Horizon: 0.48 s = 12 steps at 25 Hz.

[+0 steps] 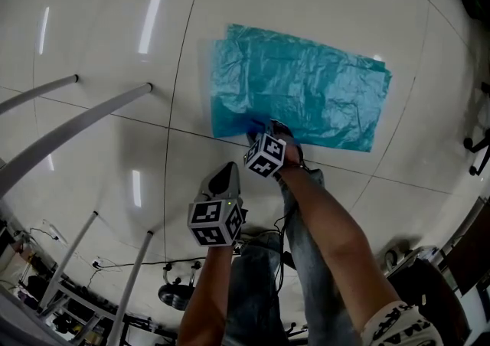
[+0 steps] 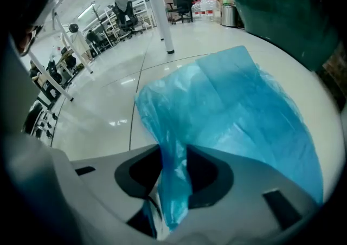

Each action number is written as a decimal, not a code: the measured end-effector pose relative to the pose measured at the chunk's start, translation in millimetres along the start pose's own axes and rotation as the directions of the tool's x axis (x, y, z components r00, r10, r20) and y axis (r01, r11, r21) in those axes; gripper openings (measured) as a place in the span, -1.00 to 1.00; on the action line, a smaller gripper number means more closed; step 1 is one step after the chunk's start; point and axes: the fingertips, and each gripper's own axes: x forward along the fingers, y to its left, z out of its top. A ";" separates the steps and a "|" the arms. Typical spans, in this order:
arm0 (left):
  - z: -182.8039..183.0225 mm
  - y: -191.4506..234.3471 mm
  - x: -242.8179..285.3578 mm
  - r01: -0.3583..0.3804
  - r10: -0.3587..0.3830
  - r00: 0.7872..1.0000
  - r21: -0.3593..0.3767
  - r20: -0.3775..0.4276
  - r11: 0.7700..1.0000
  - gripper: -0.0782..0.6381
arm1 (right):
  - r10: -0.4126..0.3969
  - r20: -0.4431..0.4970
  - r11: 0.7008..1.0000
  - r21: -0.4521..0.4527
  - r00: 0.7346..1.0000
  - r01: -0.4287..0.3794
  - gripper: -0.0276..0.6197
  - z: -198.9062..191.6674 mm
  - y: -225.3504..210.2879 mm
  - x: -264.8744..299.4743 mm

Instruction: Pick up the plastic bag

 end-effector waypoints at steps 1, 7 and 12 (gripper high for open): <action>-0.7 0.9 -0.5 -0.002 0.002 1.000 -0.003 0.000 1.000 -0.78 | -0.003 -0.007 1.000 -0.002 1.000 0.003 -0.64 -0.7 -2.3 -0.3; 8.8 3.0 -14.3 -0.007 0.007 1.000 -0.005 0.003 1.000 -0.78 | 0.044 0.028 0.989 0.141 0.999 -0.047 -0.91 9.9 -12.8 -27.9; 51.4 -37.0 -35.7 0.014 -0.015 0.999 0.022 0.035 1.000 -0.78 | 0.016 0.149 0.947 0.314 0.989 -0.063 -0.91 28.1 -46.7 -104.1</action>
